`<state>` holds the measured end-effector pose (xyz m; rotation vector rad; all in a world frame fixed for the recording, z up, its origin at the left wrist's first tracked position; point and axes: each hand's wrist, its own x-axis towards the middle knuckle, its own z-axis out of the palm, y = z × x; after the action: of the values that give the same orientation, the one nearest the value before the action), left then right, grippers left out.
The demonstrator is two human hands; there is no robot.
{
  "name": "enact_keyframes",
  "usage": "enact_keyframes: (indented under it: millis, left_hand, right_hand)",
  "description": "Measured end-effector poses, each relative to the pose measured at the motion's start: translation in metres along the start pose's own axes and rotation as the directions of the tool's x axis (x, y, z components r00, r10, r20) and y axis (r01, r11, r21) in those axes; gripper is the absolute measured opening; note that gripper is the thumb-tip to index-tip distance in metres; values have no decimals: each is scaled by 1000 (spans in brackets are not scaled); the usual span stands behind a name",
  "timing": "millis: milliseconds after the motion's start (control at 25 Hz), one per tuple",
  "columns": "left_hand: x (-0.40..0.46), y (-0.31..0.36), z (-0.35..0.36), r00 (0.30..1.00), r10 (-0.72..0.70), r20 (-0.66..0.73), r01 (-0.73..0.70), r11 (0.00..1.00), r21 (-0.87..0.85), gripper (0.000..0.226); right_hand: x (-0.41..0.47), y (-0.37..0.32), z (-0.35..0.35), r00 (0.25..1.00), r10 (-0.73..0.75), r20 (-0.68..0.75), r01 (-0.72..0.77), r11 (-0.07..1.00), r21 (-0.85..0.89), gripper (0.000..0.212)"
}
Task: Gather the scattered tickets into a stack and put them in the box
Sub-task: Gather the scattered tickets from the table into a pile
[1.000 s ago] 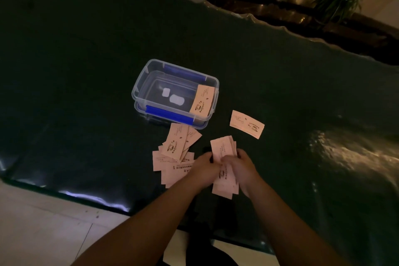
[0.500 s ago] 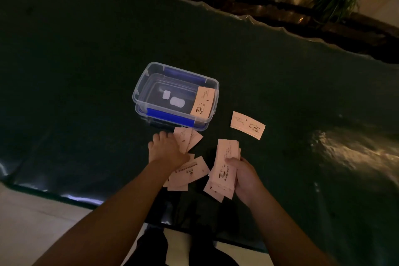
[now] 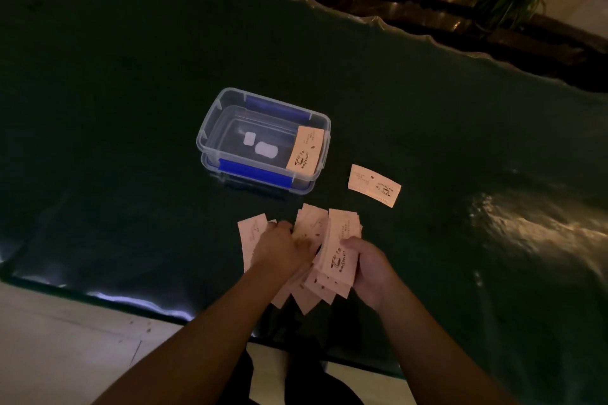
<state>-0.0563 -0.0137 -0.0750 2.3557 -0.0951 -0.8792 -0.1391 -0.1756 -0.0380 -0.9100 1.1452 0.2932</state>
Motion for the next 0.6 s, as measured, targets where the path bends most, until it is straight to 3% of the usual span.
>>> enact_keyframes:
  millis: [80, 200, 400, 600]
  left_hand:
    - [-2, 5, 4, 998, 14, 63, -8, 995, -95, 13]
    - [-9, 17, 11, 988, 27, 154, 7, 976, -216, 5]
    - [-17, 38, 21, 981, 65, 182, 9, 926, -378, 19]
    - [-20, 51, 17, 961, 96, 258, 63, 835, -547, 24]
  right_hand:
    - [2, 1, -2, 1000, -6, 7, 6, 1000, -3, 33]
    - [1, -2, -1, 1000, -13, 16, 13, 1000, 4, 43]
    - [-2, -11, 1, 998, -54, -28, 50, 991, -126, 45]
    - [-8, -28, 0, 976, -220, -7, 205, 921, -332, 46]
